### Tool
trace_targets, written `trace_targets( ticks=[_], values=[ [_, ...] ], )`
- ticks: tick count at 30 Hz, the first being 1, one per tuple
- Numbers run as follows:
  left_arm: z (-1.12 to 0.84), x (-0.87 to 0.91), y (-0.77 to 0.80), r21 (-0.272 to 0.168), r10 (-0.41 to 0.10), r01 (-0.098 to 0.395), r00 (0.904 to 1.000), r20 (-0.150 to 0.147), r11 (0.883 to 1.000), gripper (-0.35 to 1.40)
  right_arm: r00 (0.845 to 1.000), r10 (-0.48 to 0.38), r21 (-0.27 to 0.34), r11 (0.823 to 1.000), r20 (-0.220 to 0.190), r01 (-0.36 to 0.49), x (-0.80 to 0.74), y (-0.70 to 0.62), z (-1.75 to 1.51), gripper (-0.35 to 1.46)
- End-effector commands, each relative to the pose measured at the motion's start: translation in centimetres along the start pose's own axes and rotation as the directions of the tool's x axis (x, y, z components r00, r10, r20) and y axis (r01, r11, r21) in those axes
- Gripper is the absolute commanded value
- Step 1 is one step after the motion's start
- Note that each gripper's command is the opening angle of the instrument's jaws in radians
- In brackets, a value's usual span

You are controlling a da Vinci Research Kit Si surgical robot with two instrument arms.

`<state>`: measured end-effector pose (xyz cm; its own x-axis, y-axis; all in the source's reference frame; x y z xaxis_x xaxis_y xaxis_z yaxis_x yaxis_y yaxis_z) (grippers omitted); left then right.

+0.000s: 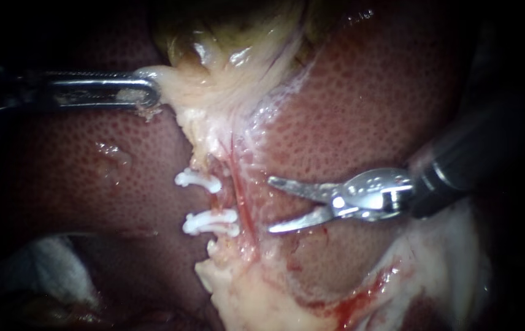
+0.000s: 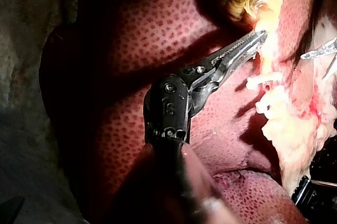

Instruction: Go to the cutting position left tube

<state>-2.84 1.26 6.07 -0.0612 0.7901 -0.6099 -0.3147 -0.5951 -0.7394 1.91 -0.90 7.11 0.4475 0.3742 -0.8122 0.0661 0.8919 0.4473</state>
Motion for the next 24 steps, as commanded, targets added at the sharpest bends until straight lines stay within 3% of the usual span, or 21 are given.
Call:
trace_targets(
  ticks=[1, 6, 17, 24],
  values=[
    [0.01, -0.01, 0.01, -0.001, 0.001, -0.001, 1.0, 0.001, 1.0, -0.35, 1.0, 0.006, 0.003, 1.0, 0.001, -0.006, -0.02, -0.01, 0.09, 1.43],
    [0.04, -0.01, 0.06, -0.004, 0.002, -0.002, 1.0, 0.002, 1.0, -0.35, 0.999, 0.033, 0.008, 0.999, 0.008, -0.033, -0.11, 0.01, 0.36, 1.43],
    [0.03, 0.0, 0.12, -0.008, 0.002, -0.002, 1.0, 0.003, 1.0, -0.35, 0.996, 0.087, 0.001, 0.996, 0.022, -0.087, -0.25, 0.11, 0.59, 1.43],
    [0.05, 0.0, 0.17, -0.012, 0.002, -0.002, 1.0, 0.004, 1.0, -0.35, 0.995, 0.098, 0.019, 0.995, 0.018, -0.098, -0.25, 0.15, 0.69, 1.43]
  ],
)
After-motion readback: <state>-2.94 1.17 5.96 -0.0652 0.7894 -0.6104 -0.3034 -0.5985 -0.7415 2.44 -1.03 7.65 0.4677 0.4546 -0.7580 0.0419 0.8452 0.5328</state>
